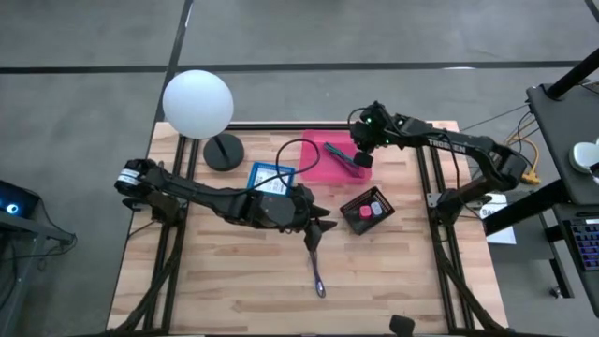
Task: Pick and place items into bin
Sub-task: Put the white charger cable into the pink bin, then put the purple charger cable into the pink bin
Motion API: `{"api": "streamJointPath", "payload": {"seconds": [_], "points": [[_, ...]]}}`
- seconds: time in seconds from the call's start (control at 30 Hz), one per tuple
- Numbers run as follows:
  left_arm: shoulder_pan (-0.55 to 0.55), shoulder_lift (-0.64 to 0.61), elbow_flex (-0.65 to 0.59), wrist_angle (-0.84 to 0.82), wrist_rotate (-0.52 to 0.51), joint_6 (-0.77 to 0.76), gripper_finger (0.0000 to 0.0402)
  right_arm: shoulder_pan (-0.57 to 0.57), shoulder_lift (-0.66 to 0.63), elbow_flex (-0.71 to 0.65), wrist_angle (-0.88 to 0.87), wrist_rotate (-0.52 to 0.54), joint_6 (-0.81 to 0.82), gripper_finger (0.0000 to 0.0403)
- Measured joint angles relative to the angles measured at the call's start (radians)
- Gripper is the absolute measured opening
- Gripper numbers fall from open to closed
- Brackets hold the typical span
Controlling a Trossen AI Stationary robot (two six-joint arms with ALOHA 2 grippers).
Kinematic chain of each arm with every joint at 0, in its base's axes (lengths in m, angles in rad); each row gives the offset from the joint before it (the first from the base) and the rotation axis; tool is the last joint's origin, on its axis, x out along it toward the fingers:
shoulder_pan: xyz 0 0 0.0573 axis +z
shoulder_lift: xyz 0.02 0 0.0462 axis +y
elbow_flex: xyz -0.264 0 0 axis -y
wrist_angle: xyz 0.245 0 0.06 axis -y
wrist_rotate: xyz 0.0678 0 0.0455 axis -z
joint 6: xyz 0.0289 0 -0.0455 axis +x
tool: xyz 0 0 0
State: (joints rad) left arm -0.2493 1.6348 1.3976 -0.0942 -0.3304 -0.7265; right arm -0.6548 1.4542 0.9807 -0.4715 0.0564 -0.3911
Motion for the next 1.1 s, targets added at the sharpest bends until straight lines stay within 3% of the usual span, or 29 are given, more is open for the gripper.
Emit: {"api": "streamJointPath", "payload": {"seconds": [0.23,0.43,0.57,0.77,0.97,1.1], "points": [[0.001,0.0,-0.001,0.001,0.0,0.004,0.0184,0.0,-0.004,0.076,-0.067,-0.001,0.001,0.013],[0.001,0.0,-0.014,0.001,0.0,0.004,0.0184,0.0,-0.006,0.193,-0.205,-0.002,0.159,0.0168],[0.001,0.0,-0.016,-0.001,0.013,0.004,0.0184,0.0,-0.033,0.262,-0.327,-0.034,0.177,0.0169],[0.0,0.001,-0.017,-0.002,0.016,-0.035,0.0184,0.0,-0.175,0.261,-0.35,-0.036,0.202,0.0156],[0.0,0.046,-0.017,-0.008,0.03,-0.261,0.0184,0.001,-0.34,0.207,-0.354,-0.038,0.281,0.0143],[0.0,0.102,-0.017,-0.028,0.124,-0.442,0.0184,0.001,-0.435,0.149,-0.353,-0.038,0.288,0.0137]]}}
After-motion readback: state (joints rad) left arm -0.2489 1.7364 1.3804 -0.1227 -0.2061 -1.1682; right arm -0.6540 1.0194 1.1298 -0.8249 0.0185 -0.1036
